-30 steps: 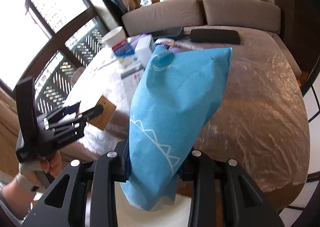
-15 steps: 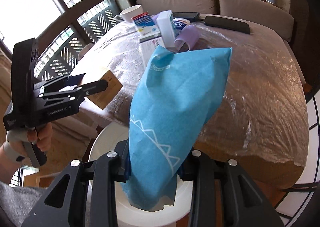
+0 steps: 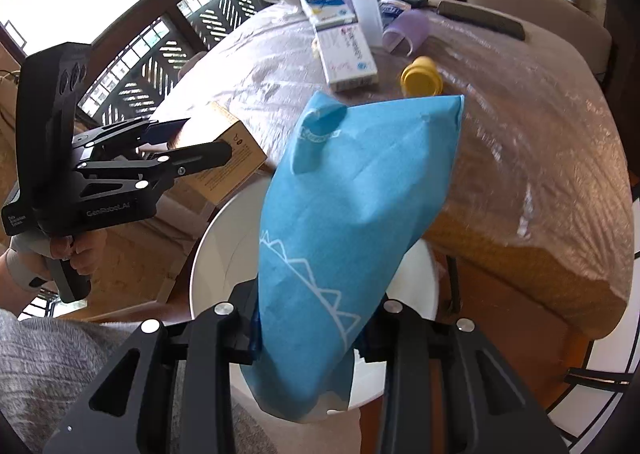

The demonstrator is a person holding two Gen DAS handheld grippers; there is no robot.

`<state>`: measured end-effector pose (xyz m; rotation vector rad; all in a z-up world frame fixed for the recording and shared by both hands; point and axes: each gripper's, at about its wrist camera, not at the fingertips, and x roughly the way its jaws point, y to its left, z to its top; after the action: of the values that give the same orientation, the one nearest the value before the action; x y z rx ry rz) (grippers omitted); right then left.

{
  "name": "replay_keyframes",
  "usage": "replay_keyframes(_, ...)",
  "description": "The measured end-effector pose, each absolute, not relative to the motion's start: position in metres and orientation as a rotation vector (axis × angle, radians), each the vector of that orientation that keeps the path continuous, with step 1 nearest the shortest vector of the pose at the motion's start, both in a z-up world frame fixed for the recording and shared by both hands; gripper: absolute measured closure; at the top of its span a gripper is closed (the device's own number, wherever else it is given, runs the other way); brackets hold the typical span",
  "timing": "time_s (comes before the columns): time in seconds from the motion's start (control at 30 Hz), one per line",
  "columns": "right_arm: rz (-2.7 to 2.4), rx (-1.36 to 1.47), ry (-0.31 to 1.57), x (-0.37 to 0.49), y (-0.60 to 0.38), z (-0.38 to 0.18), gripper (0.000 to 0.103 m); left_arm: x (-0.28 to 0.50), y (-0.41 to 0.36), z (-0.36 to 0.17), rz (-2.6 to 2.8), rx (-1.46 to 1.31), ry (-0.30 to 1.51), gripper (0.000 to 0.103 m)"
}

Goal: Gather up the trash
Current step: 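Carry the brown box and blue bag over the white trash bin with both tools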

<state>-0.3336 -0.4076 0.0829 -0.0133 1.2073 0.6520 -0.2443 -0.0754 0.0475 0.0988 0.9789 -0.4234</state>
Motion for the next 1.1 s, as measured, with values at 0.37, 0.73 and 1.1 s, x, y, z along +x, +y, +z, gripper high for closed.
replay_keyframes(0.37,0.679,-0.104,1.287,-0.346,-0.401,0.053,0.070,-0.264,-0.083,0.028,-0.449,0.140,1.018,0.043)
replay_keyframes(0.73,0.690,-0.128,1.333,-0.354,-0.391,0.032,0.070,-0.268,-0.089,0.016,-0.463,0.156,1.026,0.044)
replay_keyframes(1.1,0.687,-0.160,1.359,-0.355,-0.393,0.023,0.070,-0.277,-0.084,0.003,-0.453,0.187,1.064,0.044)
